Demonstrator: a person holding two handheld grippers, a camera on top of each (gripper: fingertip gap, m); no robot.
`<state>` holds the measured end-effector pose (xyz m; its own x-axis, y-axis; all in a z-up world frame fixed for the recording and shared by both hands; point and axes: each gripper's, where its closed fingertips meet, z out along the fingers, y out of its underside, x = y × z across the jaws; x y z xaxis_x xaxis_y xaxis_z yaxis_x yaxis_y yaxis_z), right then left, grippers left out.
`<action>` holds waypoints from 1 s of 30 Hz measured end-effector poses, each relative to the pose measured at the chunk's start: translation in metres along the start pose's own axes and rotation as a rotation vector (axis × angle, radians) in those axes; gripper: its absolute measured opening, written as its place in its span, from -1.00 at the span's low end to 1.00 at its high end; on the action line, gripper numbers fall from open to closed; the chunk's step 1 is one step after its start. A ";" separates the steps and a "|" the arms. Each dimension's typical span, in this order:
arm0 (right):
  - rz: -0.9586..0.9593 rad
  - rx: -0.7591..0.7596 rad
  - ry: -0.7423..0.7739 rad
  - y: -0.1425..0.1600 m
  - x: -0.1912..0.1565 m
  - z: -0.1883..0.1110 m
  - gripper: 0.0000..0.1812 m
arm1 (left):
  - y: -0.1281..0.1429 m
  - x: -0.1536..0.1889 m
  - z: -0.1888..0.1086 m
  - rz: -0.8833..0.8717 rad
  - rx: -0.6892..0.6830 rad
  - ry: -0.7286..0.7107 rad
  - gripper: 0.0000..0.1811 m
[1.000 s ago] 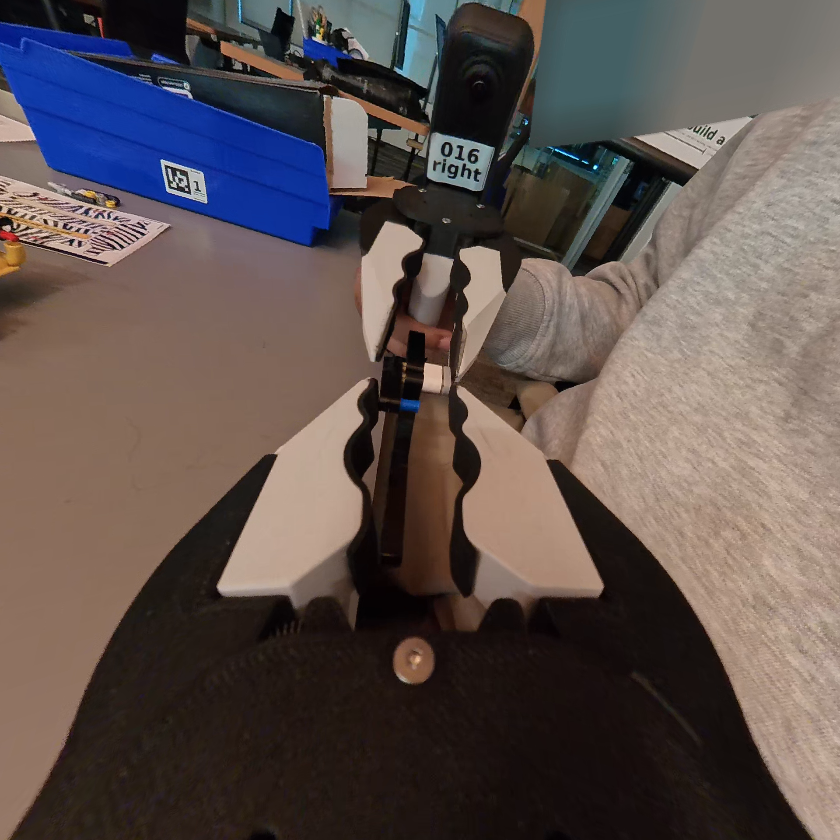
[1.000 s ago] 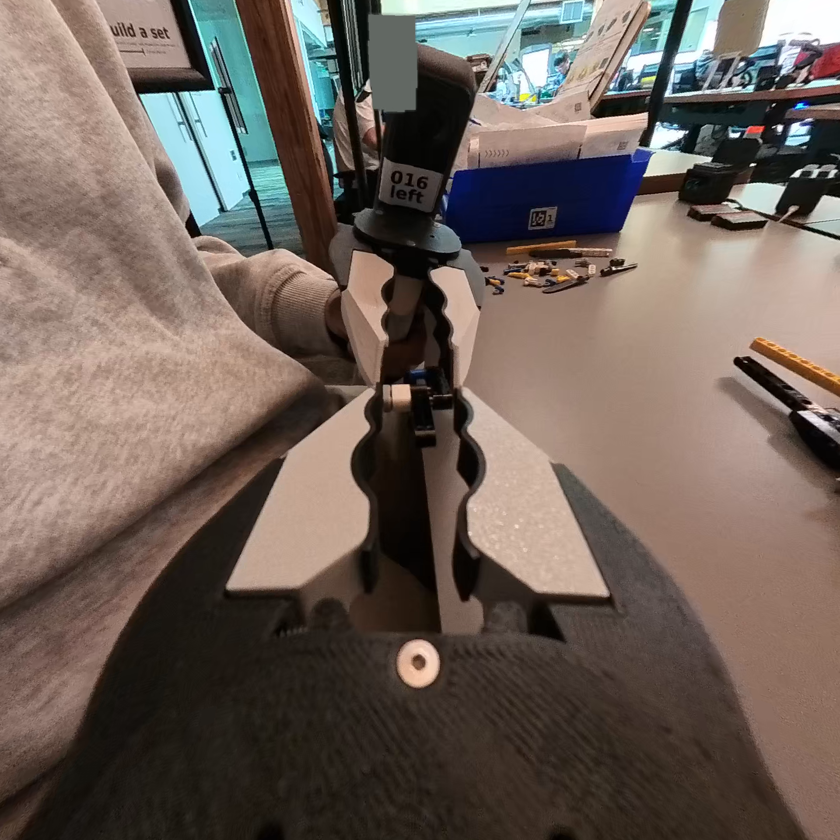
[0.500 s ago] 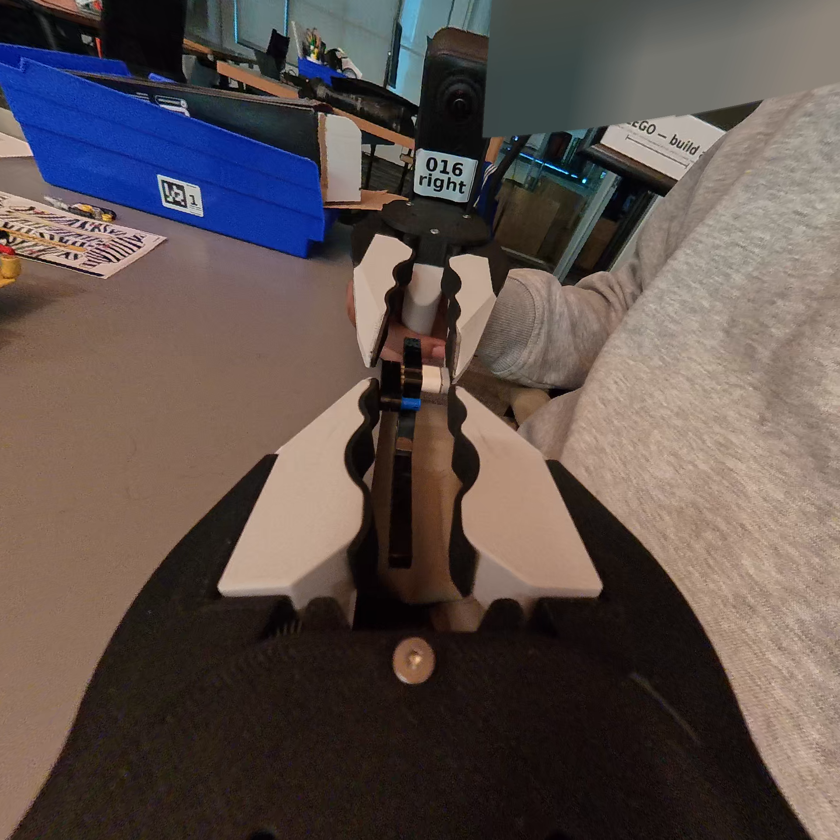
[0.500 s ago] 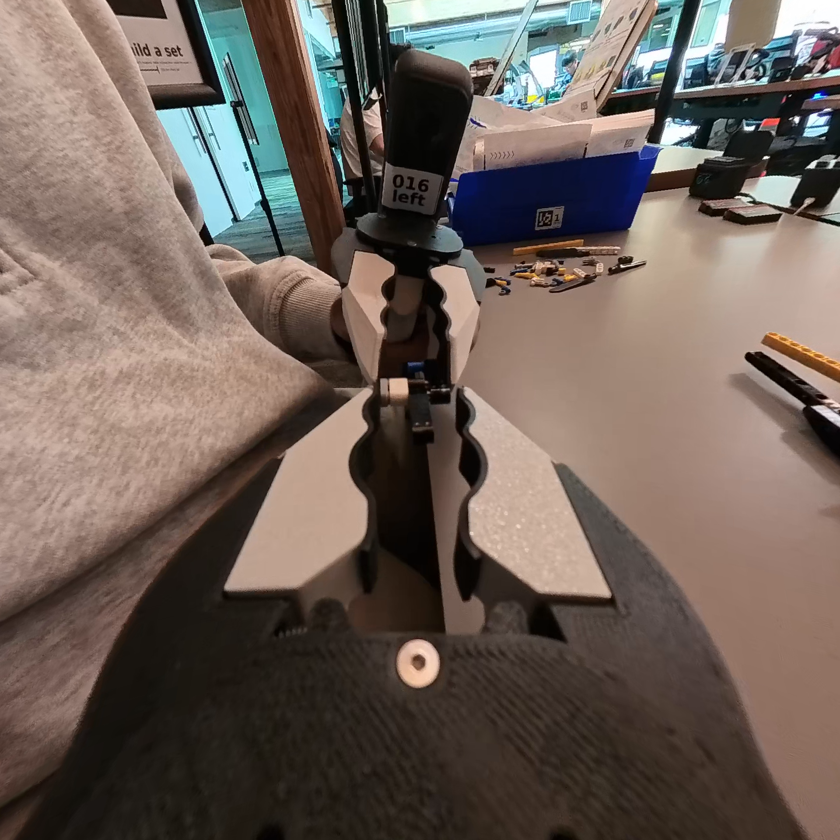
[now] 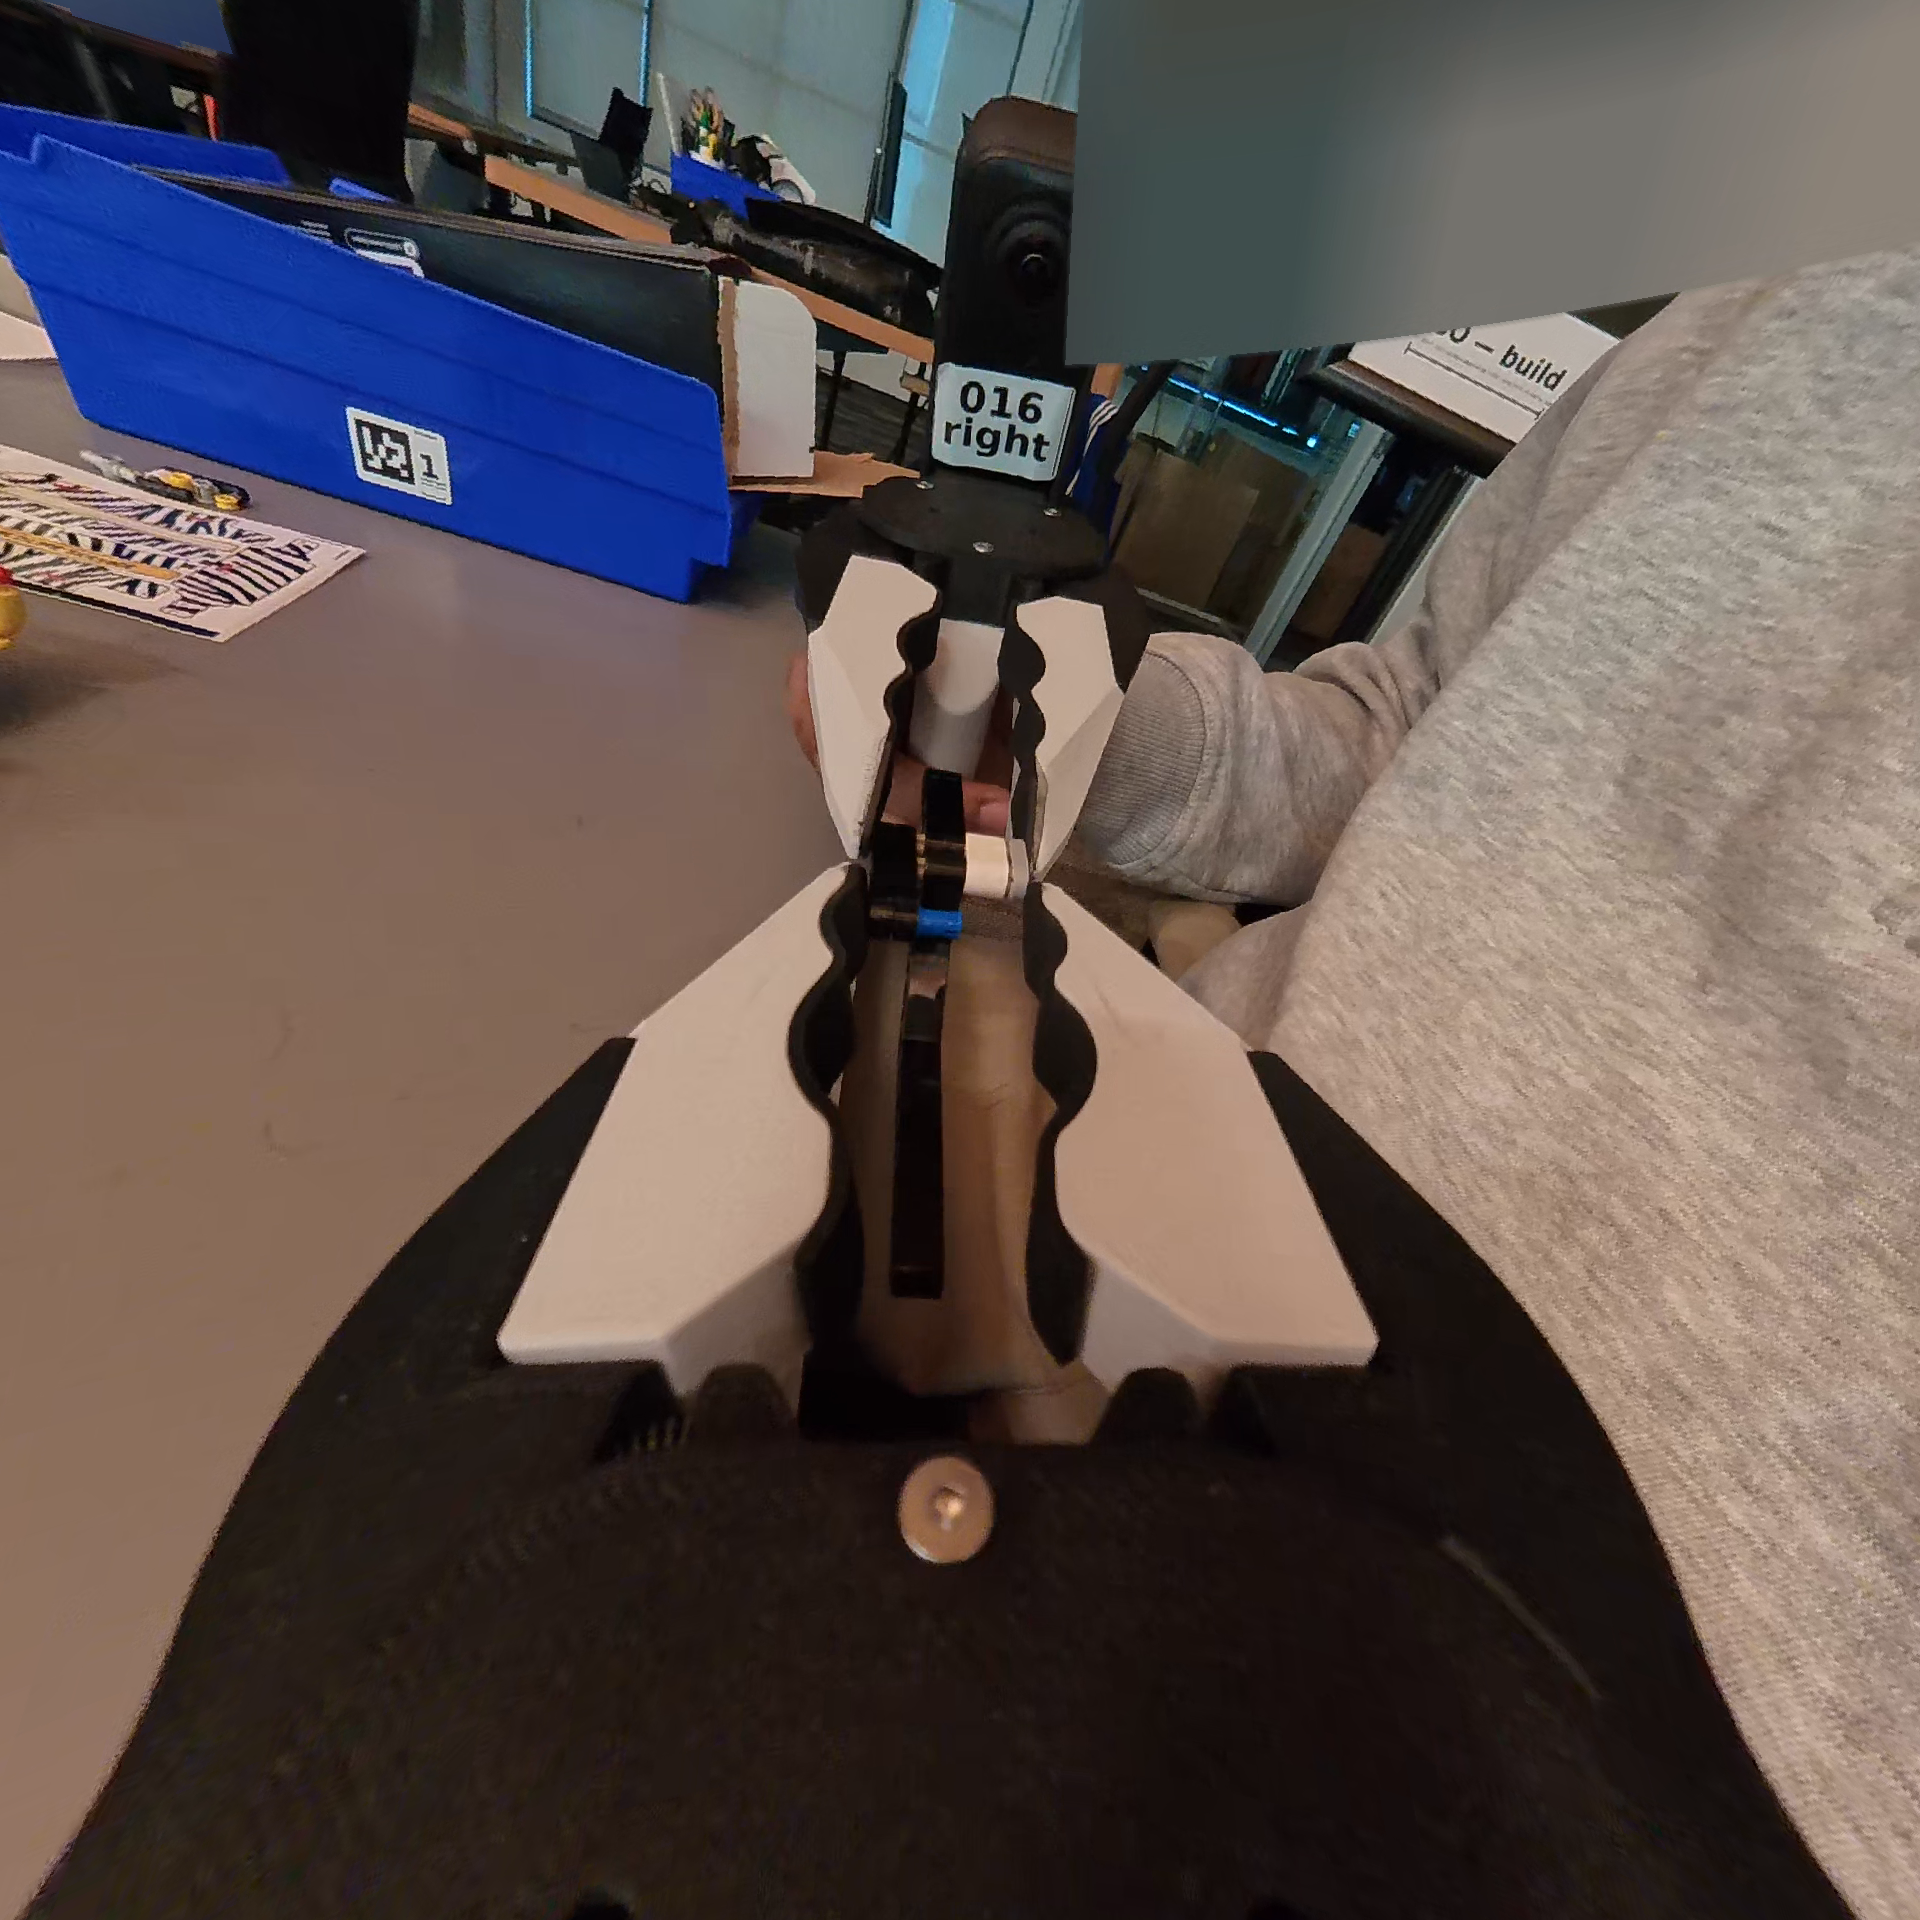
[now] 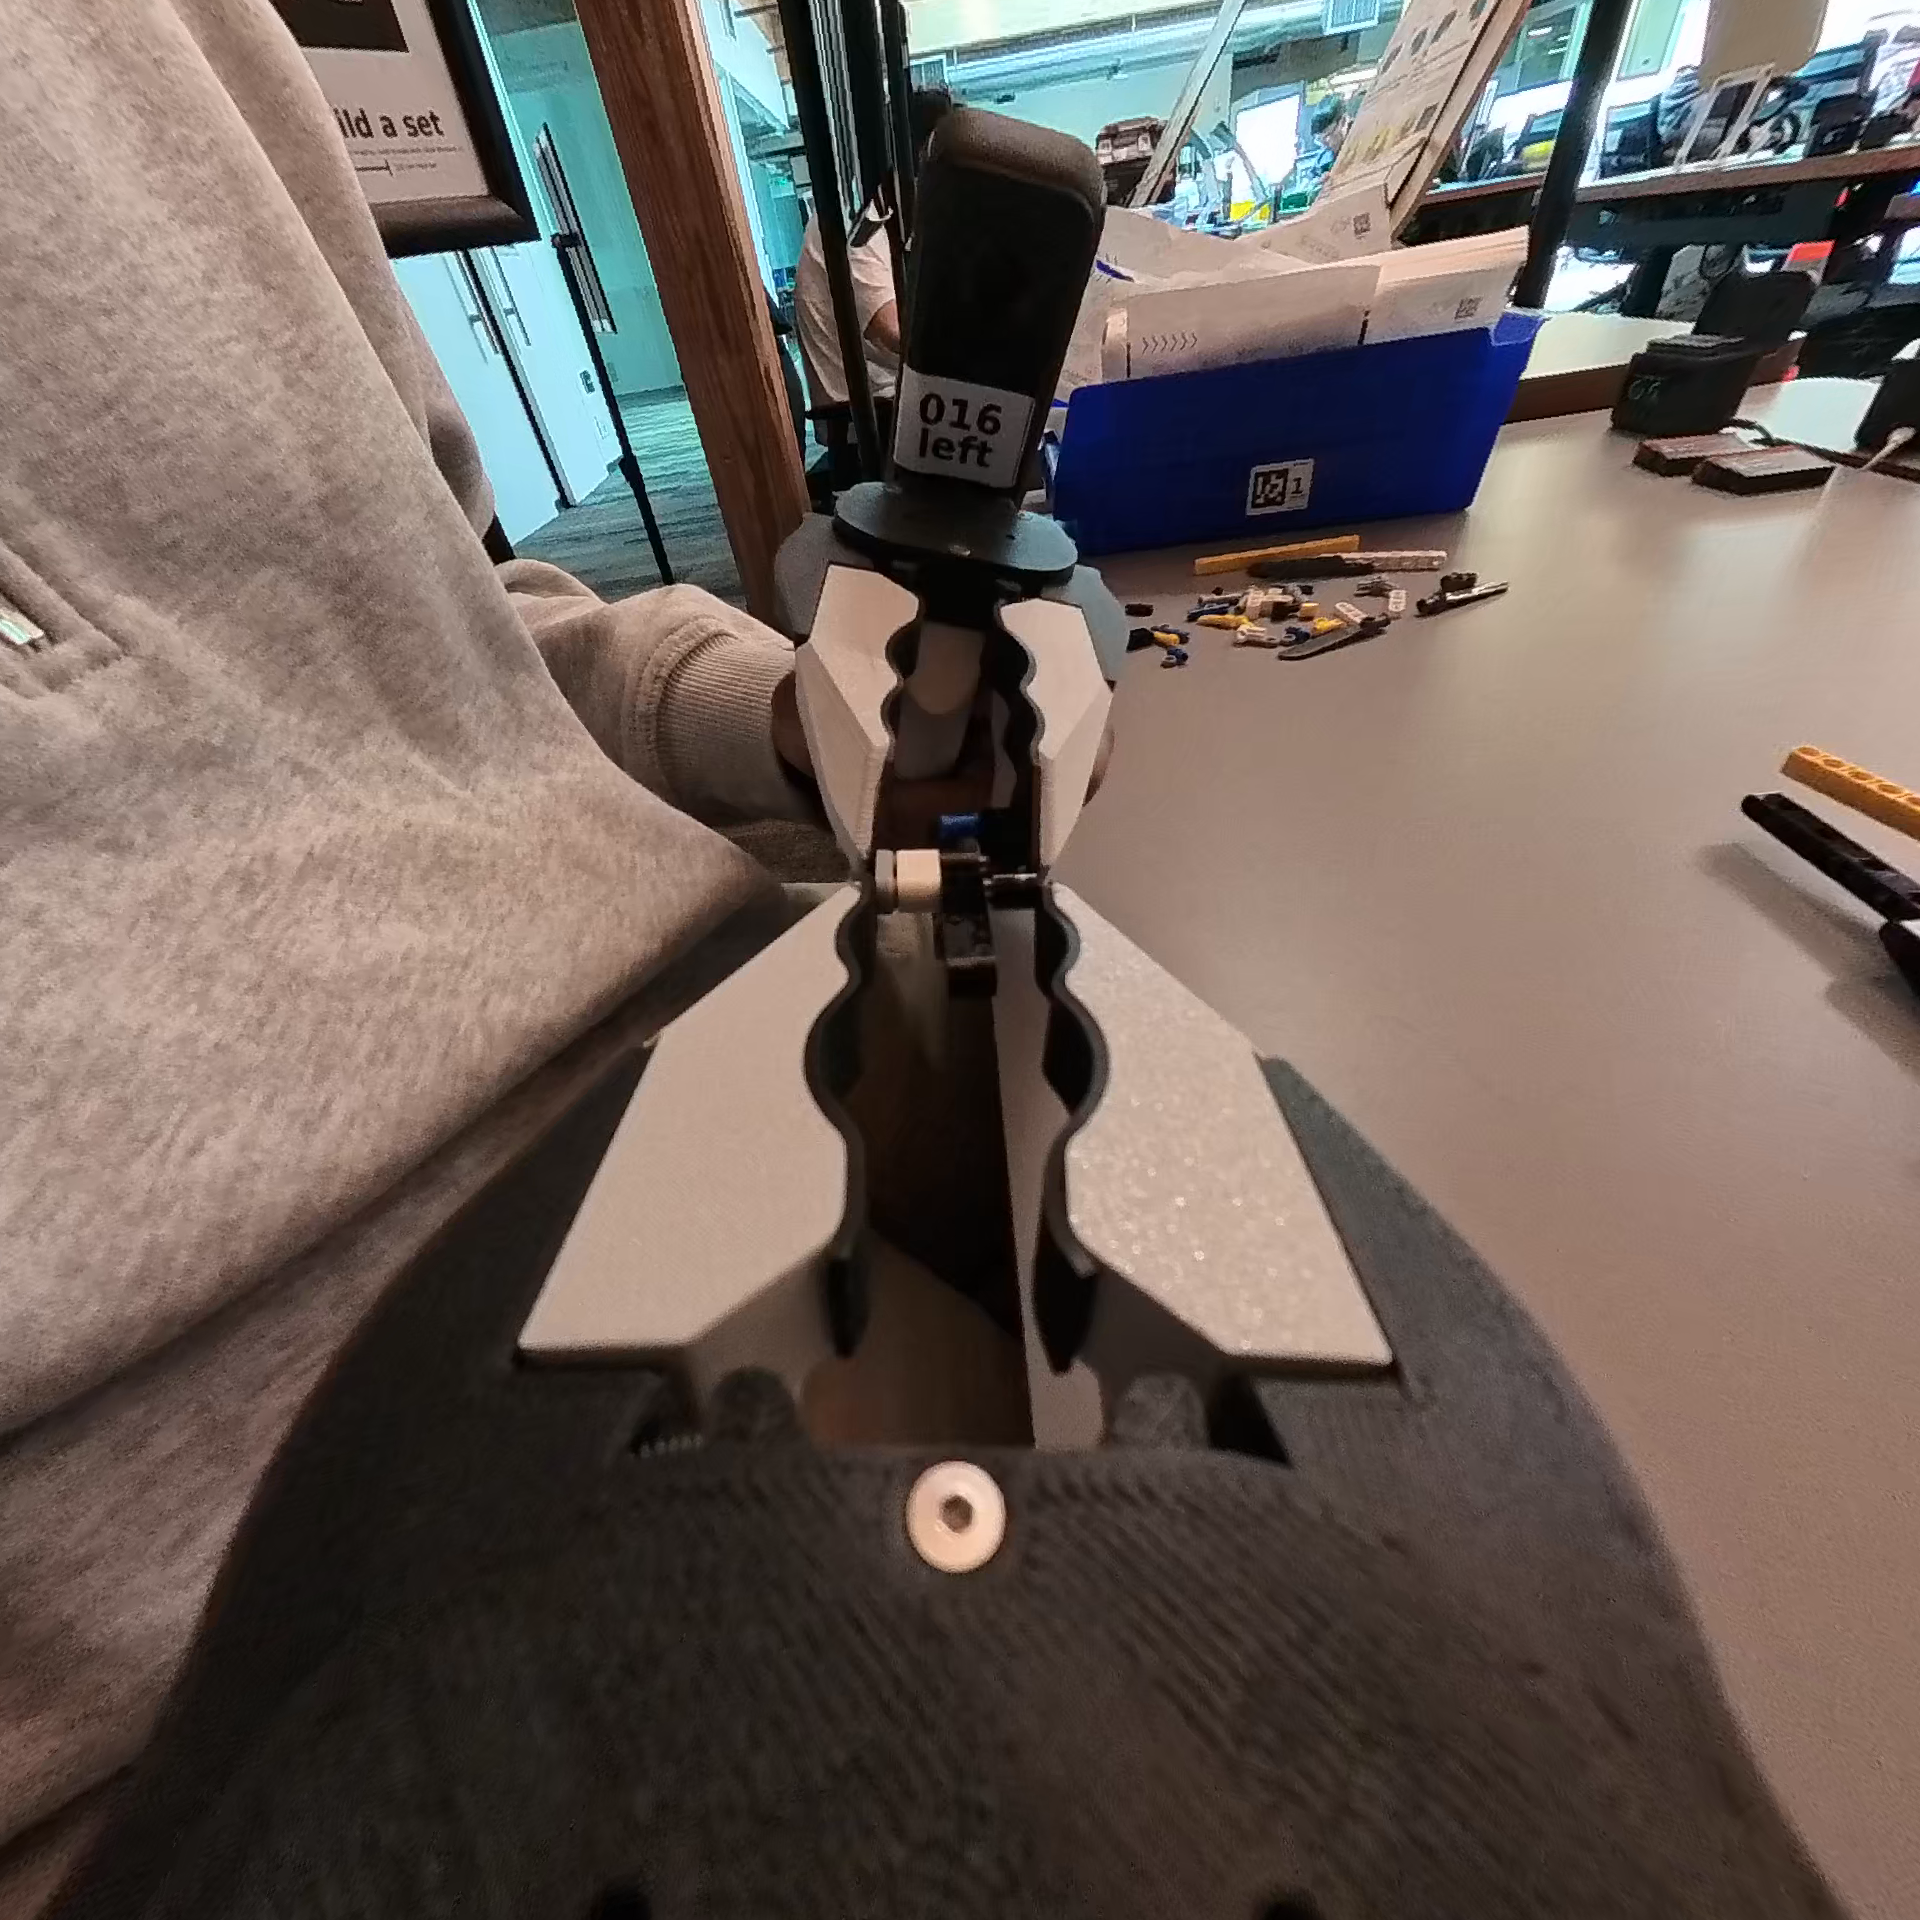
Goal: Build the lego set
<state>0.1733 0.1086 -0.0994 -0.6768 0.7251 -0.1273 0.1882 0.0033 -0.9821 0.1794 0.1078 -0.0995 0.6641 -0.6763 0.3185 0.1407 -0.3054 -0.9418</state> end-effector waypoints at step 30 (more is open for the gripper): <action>0.002 -0.073 -0.002 0.010 -0.002 0.000 -0.71 | 0.010 -0.001 0.002 -0.035 -0.054 0.008 -0.72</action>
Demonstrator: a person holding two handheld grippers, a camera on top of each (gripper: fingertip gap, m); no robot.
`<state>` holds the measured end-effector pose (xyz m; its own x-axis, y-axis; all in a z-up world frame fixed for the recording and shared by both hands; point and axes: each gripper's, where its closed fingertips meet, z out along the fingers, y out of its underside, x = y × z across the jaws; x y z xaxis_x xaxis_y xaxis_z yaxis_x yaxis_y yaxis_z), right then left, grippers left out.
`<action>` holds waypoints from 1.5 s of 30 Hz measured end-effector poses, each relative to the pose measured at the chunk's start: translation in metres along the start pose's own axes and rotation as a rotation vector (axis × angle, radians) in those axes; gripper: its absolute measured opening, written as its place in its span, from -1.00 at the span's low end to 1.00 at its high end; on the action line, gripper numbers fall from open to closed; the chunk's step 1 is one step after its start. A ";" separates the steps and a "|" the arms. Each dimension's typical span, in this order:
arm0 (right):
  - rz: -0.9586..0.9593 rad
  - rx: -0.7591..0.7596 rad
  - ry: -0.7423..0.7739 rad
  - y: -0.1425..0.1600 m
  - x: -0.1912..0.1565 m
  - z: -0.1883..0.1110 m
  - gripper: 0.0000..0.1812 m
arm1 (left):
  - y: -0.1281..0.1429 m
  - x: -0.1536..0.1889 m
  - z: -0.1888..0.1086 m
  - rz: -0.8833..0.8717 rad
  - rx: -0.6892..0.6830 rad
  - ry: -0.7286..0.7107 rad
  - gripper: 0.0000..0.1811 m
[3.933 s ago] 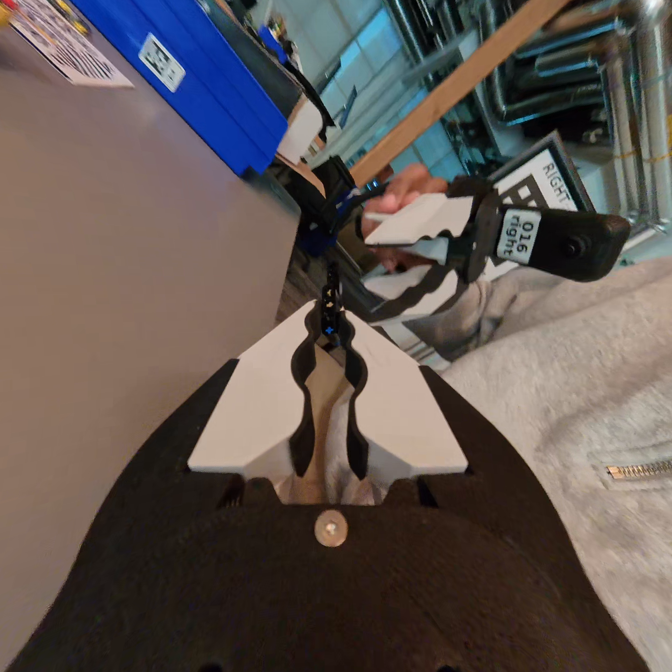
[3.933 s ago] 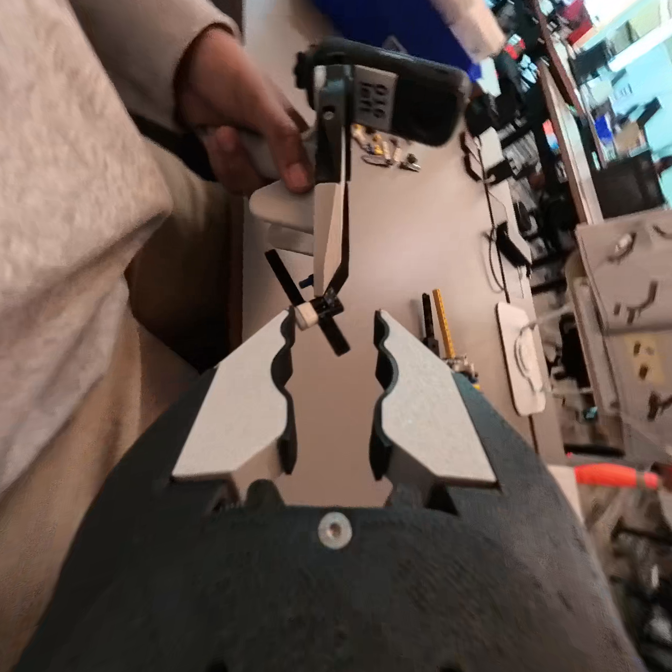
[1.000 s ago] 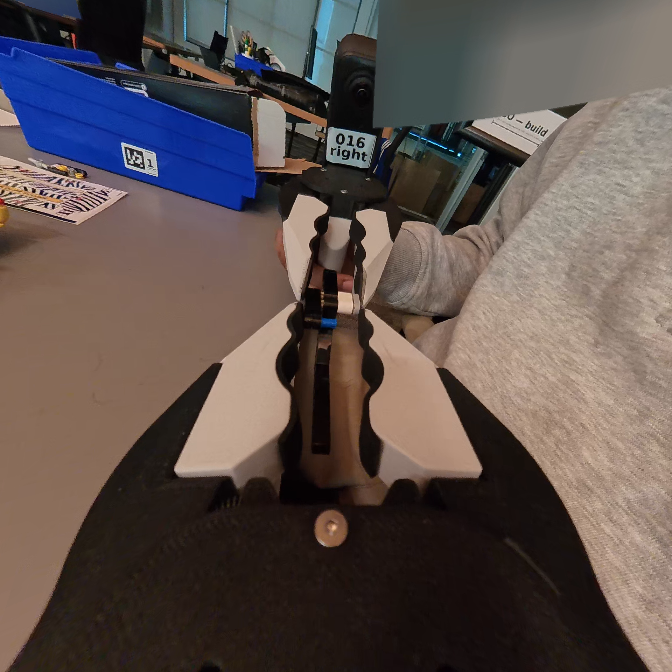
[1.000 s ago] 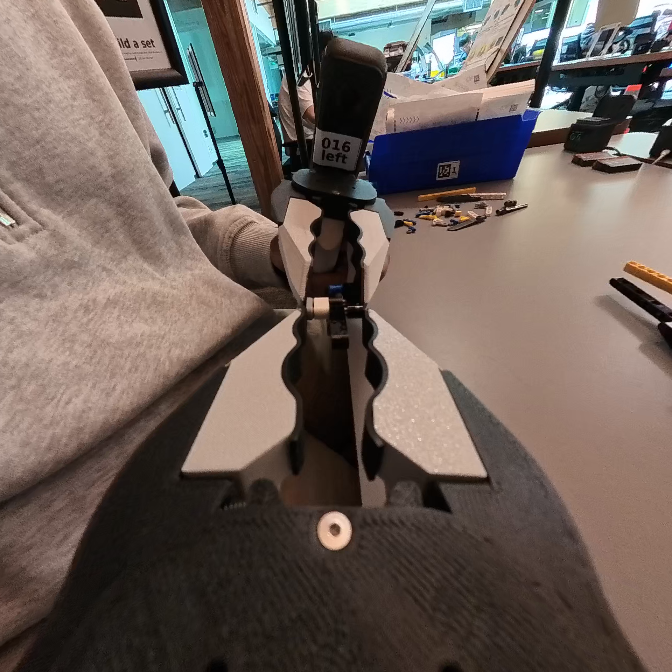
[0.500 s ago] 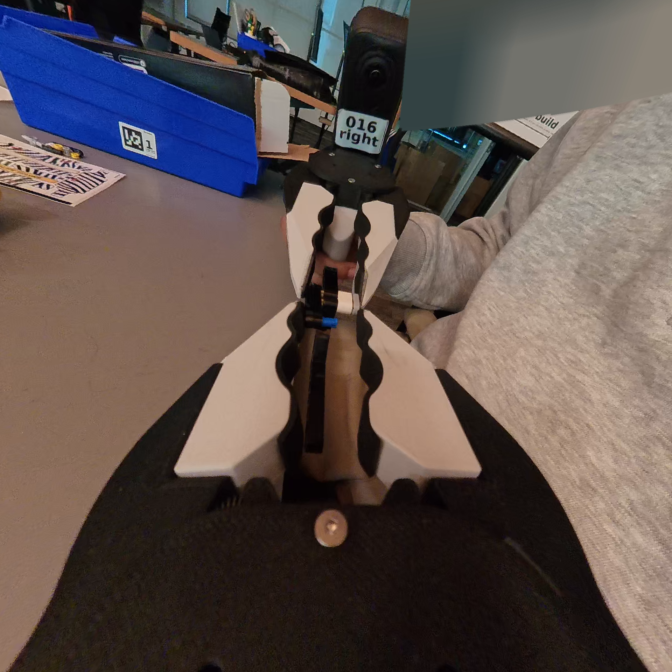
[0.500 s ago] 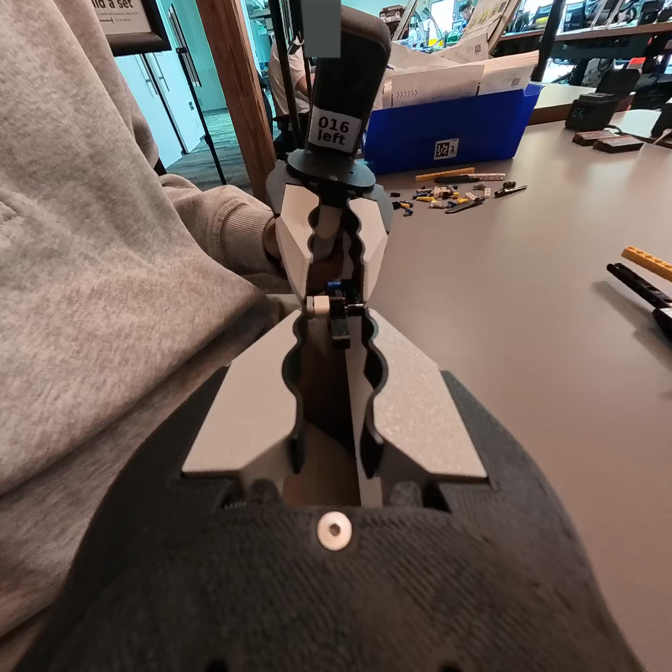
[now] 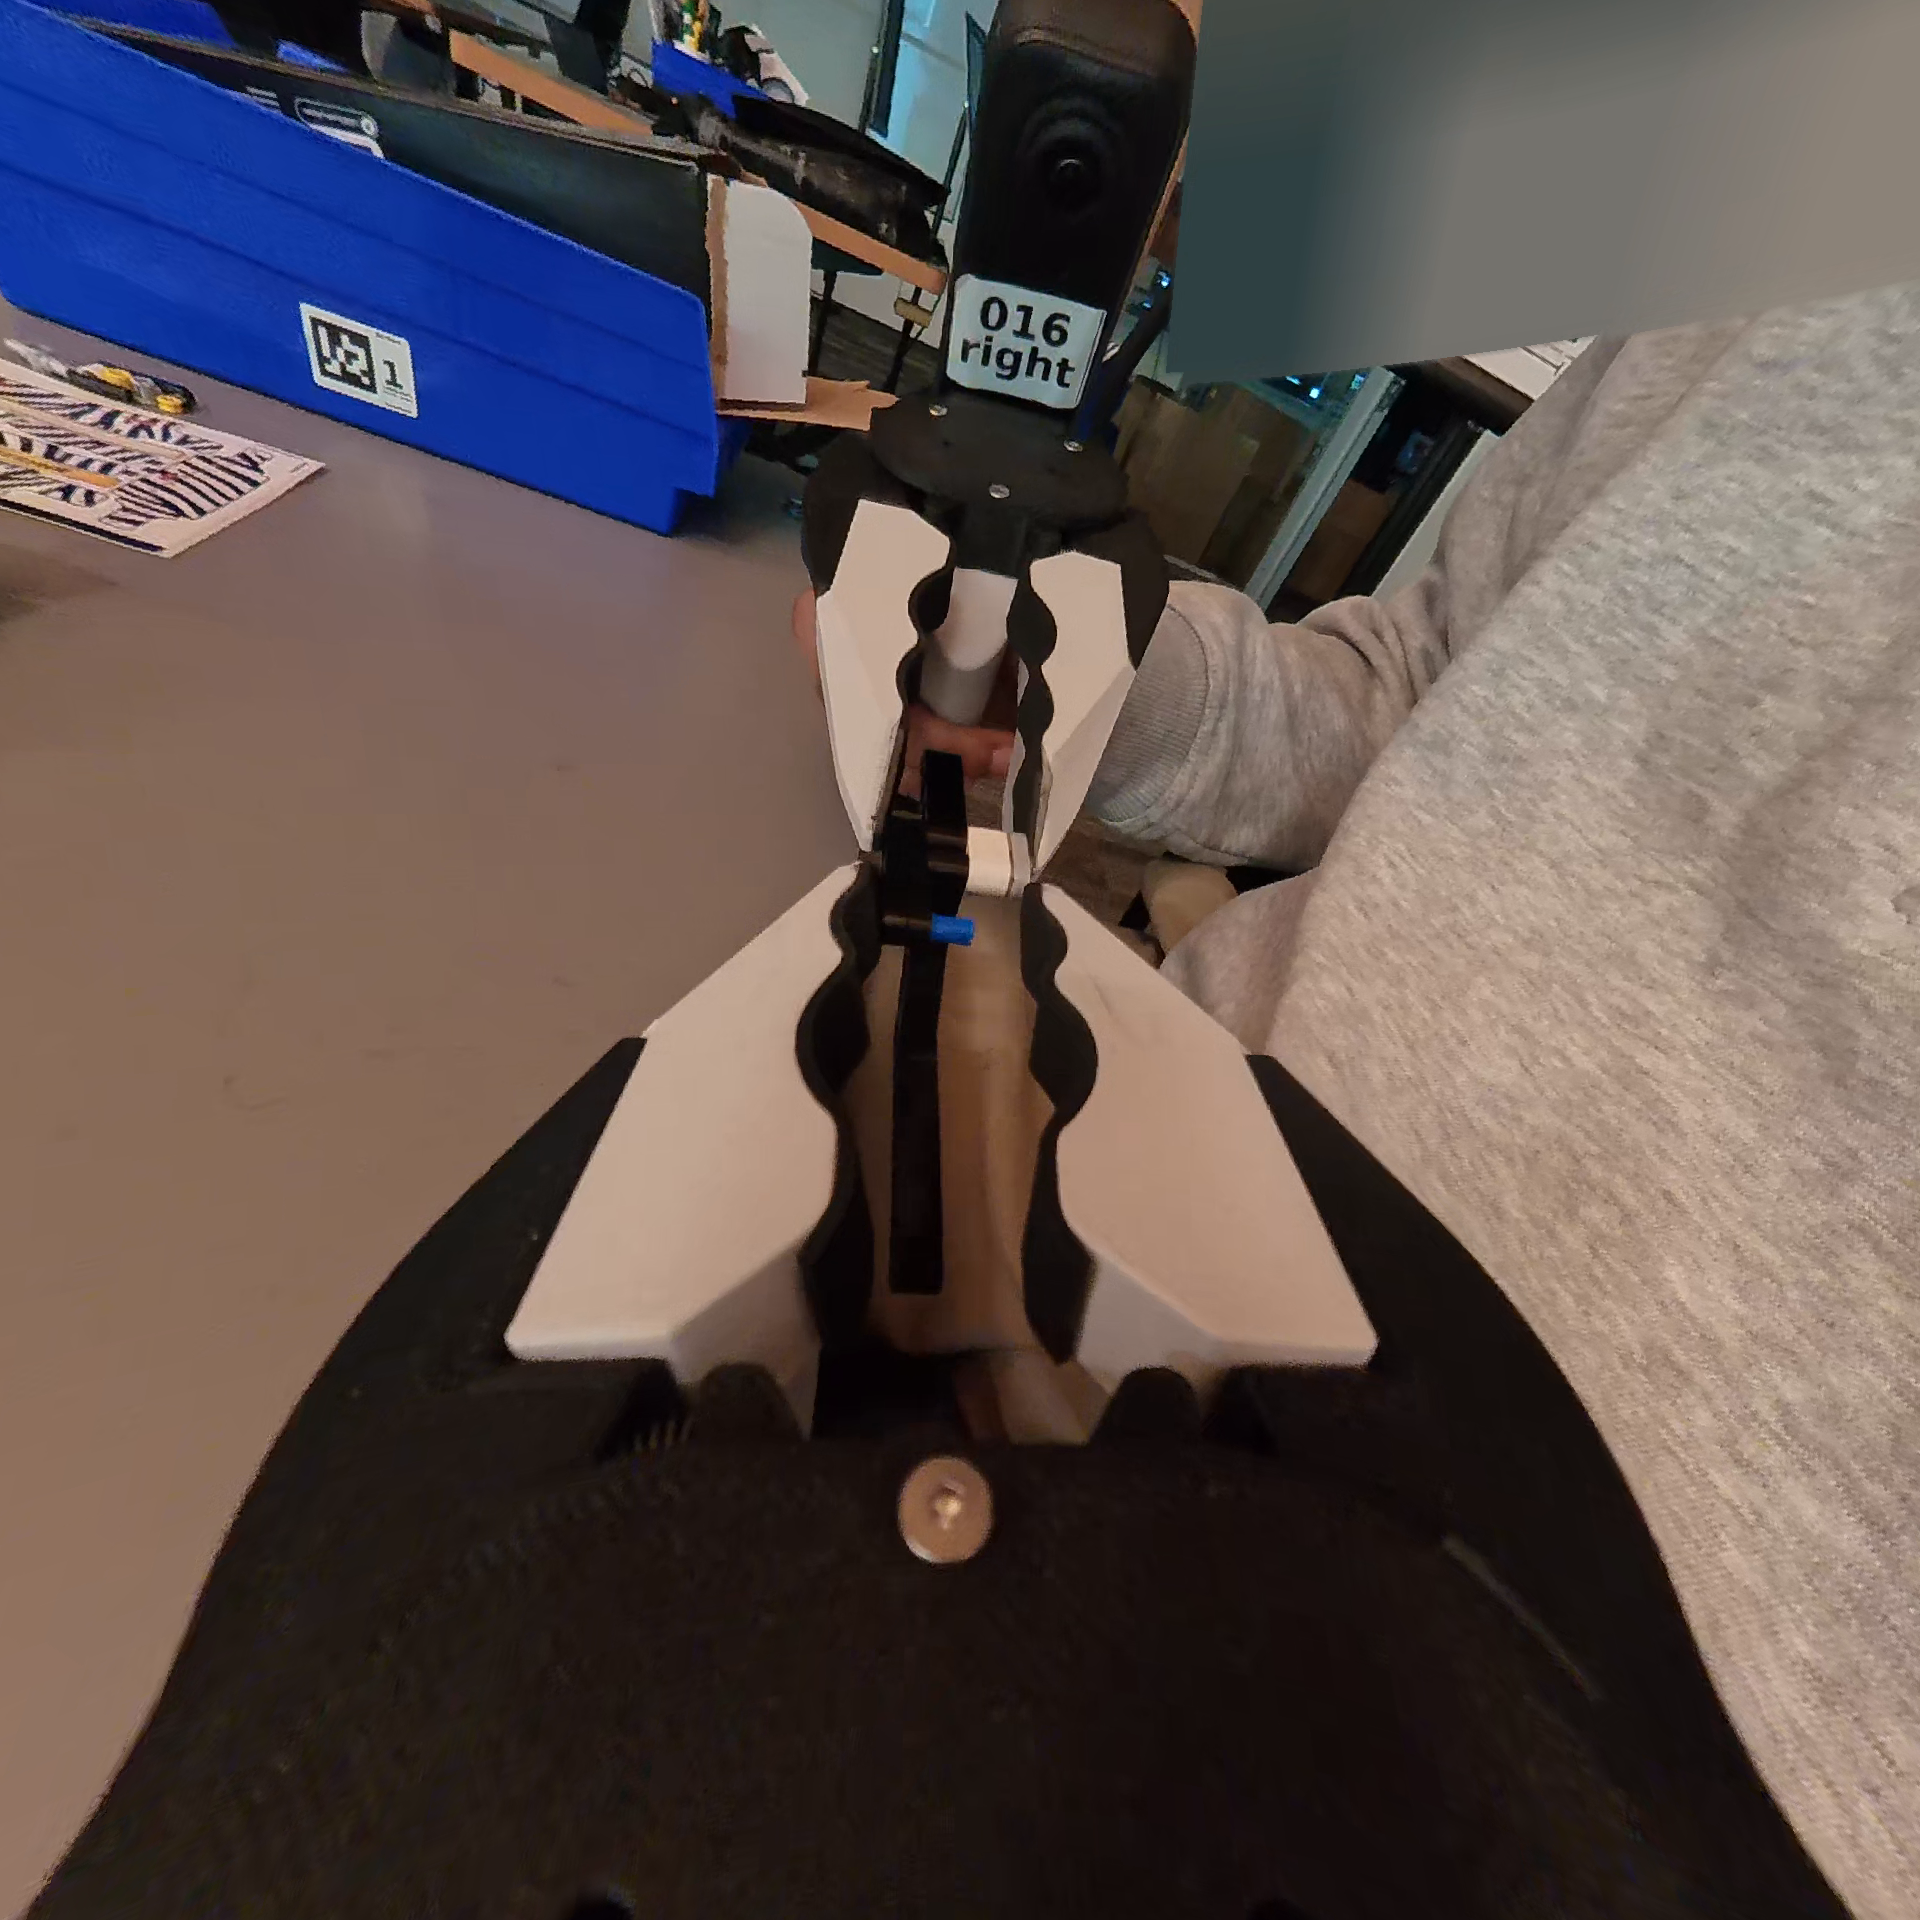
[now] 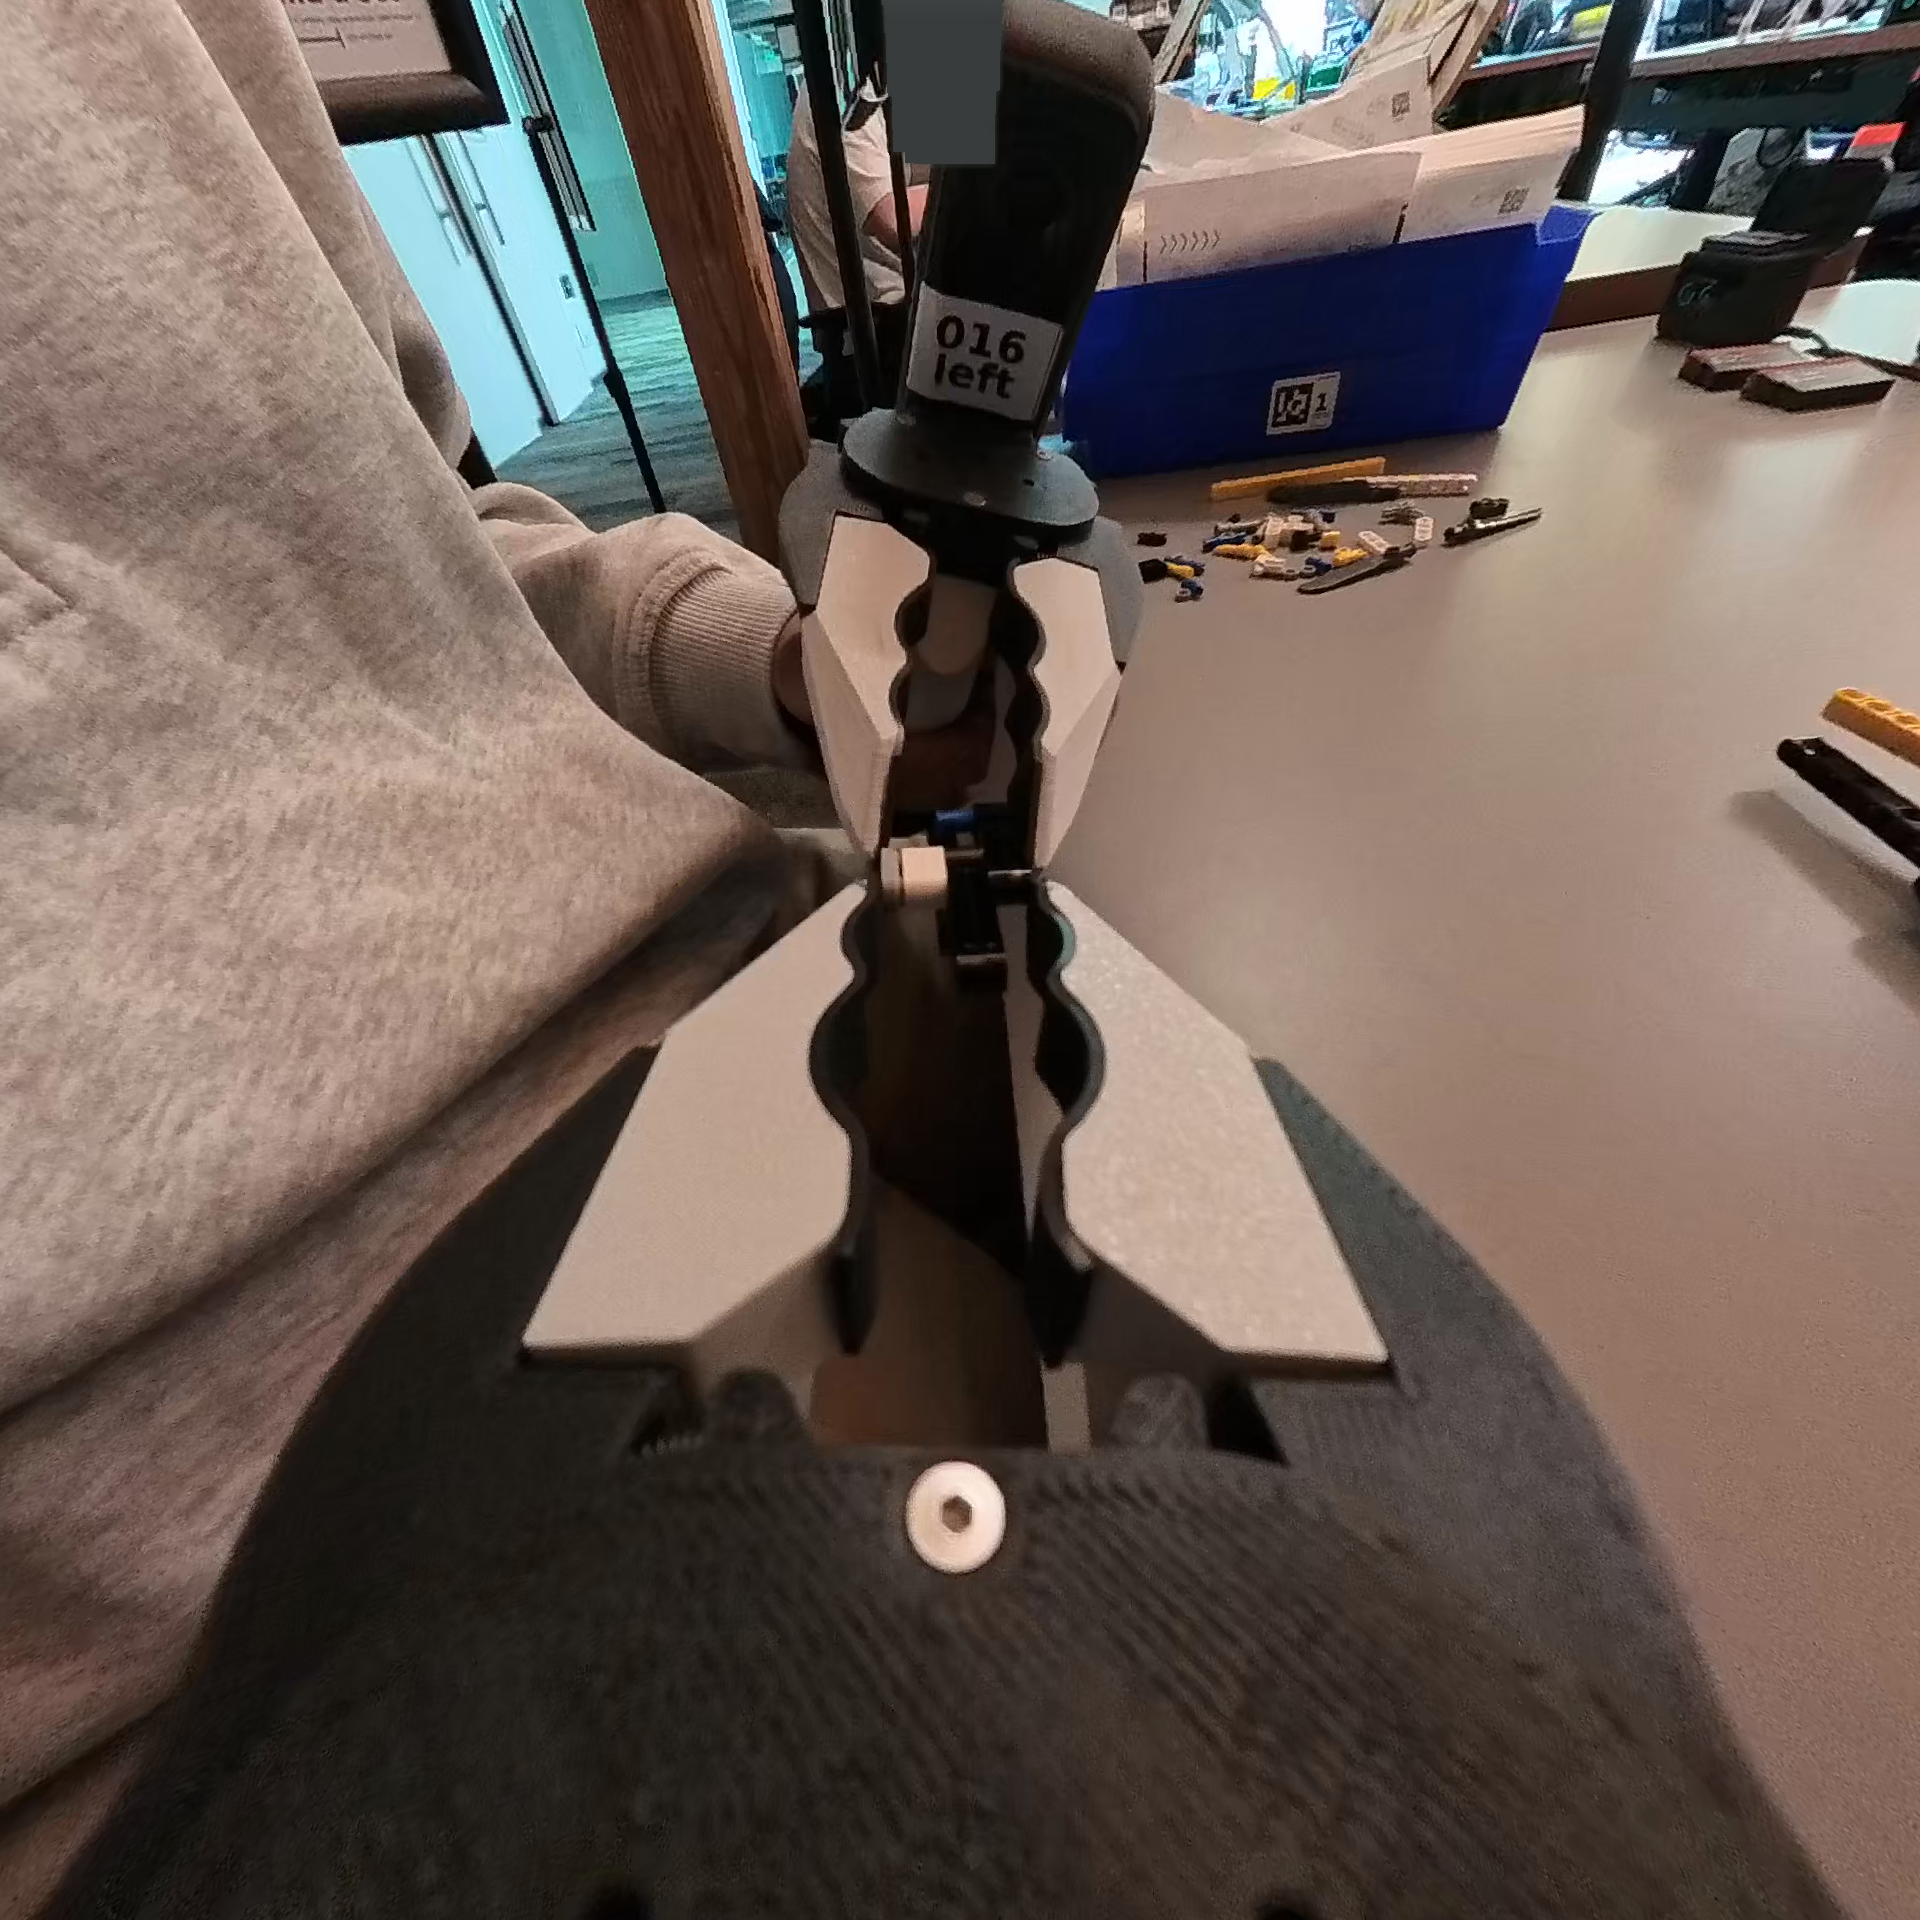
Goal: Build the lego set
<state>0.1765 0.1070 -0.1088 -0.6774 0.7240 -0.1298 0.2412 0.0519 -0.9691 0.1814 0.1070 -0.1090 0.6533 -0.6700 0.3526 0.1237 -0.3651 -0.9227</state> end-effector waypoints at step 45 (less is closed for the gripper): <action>0.504 0.364 0.004 -0.029 0.047 -0.029 -0.71 | -0.015 -0.034 -0.014 0.034 0.068 -0.256 -0.84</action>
<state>0.1581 0.1595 -0.0803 -0.5392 0.6007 -0.5902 0.2777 -0.5348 -0.7980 0.1467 0.1265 -0.1048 0.8246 -0.4928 0.2780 0.1423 -0.2948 -0.9449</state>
